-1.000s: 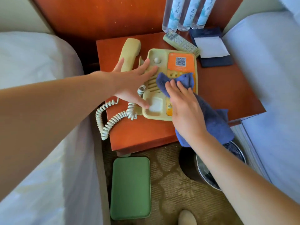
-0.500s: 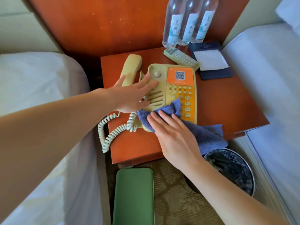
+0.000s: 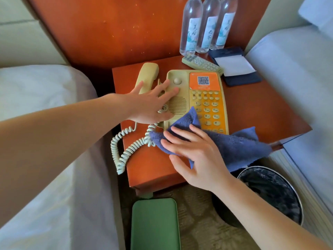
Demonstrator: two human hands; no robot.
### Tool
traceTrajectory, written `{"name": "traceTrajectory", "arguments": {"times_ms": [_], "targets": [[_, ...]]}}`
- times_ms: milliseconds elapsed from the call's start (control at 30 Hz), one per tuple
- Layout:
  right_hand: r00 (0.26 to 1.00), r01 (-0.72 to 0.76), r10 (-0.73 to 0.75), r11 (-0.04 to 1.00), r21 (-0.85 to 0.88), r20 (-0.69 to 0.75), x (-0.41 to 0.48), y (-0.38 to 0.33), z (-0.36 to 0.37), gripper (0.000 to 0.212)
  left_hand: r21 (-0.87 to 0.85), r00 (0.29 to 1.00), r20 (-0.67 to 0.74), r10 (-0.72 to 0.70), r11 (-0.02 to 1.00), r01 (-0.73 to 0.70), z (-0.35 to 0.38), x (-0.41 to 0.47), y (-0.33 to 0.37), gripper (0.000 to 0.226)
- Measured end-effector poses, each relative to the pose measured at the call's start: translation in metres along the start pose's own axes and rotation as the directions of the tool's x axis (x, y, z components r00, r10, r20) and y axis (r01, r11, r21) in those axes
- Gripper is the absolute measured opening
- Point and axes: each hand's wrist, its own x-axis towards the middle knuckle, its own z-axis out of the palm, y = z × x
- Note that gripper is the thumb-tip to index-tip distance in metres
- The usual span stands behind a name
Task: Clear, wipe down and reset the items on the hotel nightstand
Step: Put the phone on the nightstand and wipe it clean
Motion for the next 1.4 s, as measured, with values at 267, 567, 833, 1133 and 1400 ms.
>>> {"name": "traceTrajectory", "arguments": {"times_ms": [267, 567, 833, 1133, 1400], "targets": [[0.984, -0.177, 0.165, 0.864, -0.471, -0.068, -0.008, 0.016, 0.006, 0.068, -0.02, 1.0, -0.025, -0.017, 1.0, 0.017, 0.006, 0.003, 0.003, 0.094], [0.99, -0.133, 0.104, 0.908, -0.397, -0.095, -0.023, 0.035, -0.011, 0.059, -0.099, 0.997, -0.073, 0.0, 0.995, -0.007, 0.012, 0.006, 0.0, 0.107], [0.942, -0.325, 0.316, 0.943, -0.069, -0.111, -0.039, 0.043, -0.026, 0.065, -0.088, 0.997, -0.076, 0.017, 0.996, -0.024, 0.01, 0.004, -0.001, 0.106], [0.52, -0.735, 0.757, 0.633, 0.244, -0.397, 0.003, 0.071, -0.047, 0.027, -0.081, 0.997, -0.075, 0.012, 0.997, -0.018, 0.007, 0.004, 0.003, 0.111], [0.478, -0.846, 0.864, 0.501, 0.18, -0.159, 0.016, 0.03, -0.047, 0.034, -0.064, 0.996, -0.088, 0.004, 0.998, -0.01, 0.003, -0.002, 0.004, 0.112]]}}
